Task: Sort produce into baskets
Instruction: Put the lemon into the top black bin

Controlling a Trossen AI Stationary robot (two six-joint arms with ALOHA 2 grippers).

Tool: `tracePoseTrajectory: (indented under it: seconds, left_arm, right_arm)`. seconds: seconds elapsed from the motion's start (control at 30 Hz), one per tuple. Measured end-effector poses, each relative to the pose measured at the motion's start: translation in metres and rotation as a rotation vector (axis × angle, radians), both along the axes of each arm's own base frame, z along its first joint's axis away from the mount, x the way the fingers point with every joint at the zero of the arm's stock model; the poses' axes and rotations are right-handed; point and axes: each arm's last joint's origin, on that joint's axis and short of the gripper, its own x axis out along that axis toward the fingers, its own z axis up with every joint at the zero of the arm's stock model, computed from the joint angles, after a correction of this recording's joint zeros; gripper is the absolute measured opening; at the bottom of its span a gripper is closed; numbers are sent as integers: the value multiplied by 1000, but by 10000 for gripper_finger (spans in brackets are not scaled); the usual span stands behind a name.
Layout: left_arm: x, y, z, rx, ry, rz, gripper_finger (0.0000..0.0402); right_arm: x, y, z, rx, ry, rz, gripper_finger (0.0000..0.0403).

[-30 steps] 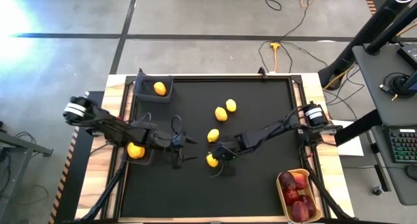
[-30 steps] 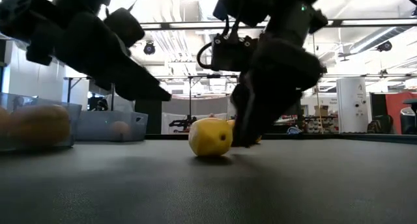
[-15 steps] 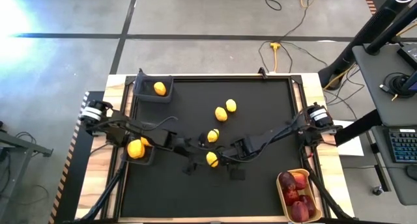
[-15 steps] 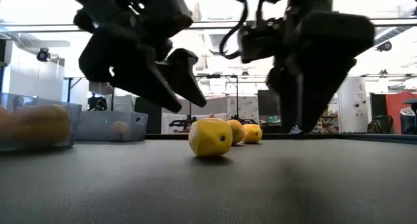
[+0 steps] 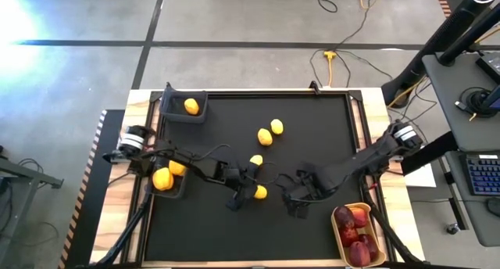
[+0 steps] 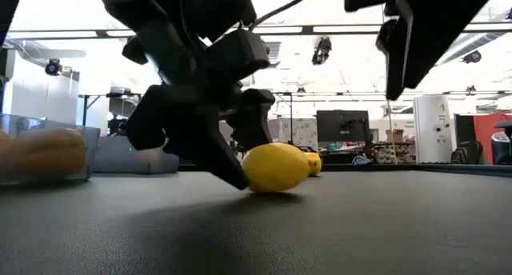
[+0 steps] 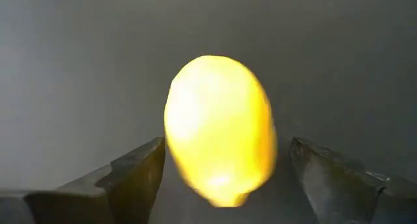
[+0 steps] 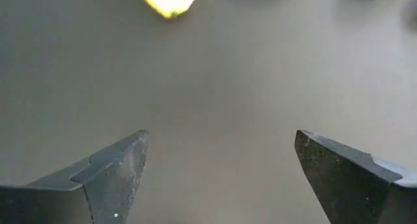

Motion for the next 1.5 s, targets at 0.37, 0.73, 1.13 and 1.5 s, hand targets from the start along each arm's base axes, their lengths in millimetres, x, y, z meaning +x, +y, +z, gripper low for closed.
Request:
tracePoseTrajectory:
  seconds: [0.37,0.73,1.13,1.5]
  left_arm:
    - [16,-4,-14,-200,-147,98,310]
    - [19,-5,-31,-322,-147,241,308]
    - [10,-3,9,-419,-280,273,175]
    - [-112,84,92,-102,-454,737,175]
  right_arm:
    - [-4,3,7,-54,-65,-10,377]
    - [-4,2,7,-68,-70,-15,377]
    - [-4,2,7,-102,-82,-13,377]
    - [4,5,-14,-65,-202,17,377]
